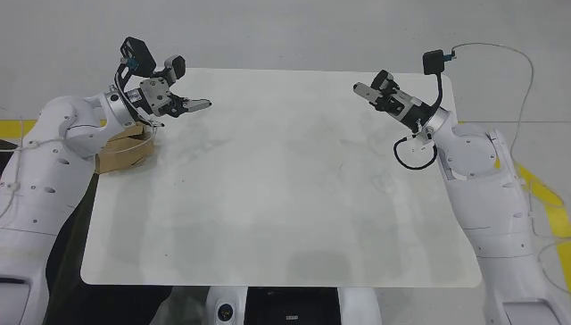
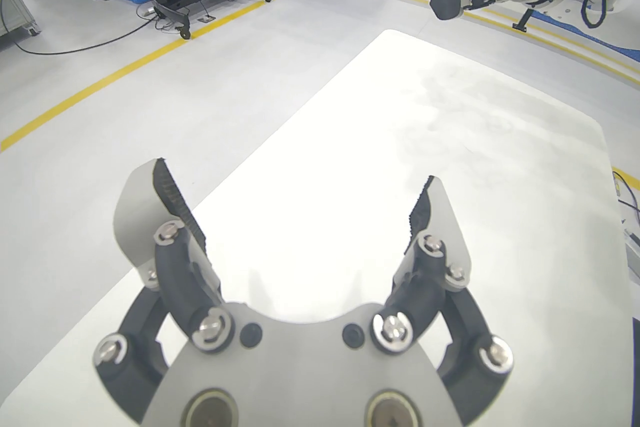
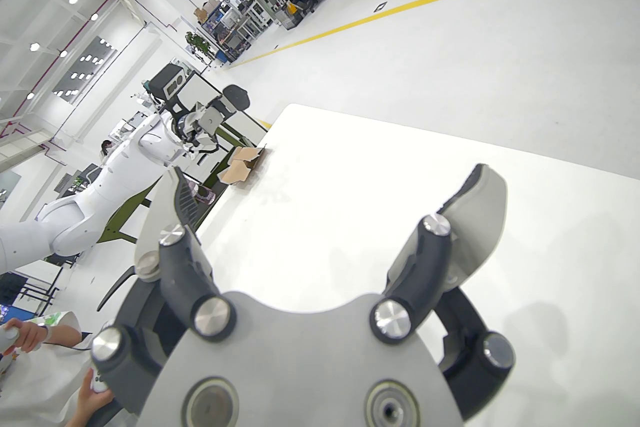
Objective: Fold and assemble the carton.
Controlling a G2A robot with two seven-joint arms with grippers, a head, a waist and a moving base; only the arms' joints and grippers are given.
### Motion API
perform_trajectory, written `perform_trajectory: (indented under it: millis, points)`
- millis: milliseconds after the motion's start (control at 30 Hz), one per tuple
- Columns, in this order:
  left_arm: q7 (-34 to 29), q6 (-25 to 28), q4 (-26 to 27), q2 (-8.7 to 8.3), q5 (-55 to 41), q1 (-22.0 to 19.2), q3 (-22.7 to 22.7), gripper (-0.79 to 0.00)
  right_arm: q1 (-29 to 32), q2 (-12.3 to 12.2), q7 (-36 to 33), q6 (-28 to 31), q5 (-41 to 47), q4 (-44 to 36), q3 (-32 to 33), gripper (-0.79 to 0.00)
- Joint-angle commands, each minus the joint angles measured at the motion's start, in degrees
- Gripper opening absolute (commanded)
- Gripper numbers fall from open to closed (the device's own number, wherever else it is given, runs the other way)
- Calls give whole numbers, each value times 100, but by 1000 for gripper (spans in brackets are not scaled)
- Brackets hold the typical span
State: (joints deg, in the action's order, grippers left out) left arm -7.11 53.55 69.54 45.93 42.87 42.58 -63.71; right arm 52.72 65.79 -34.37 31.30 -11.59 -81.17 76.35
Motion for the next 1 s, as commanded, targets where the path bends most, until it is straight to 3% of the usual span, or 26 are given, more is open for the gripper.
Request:
perform_trajectory:
  millis: [0,167,567,967]
  points:
    - [-367,110,-138,-18,-378,-16,-31,0,0,0,-1,0,0,0,0,0]
    - [-1293,284,-510,-79,-1191,-159,-115,0,0,0,-1,0,0,0,0,0]
    - [-3277,134,-1561,-226,-3019,-669,-282,0,0,0,-1,0,0,0,0,0]
    - [-3541,-100,-2860,-317,-2821,-1155,-431,0,0,0,-1,0,0,0,0,0]
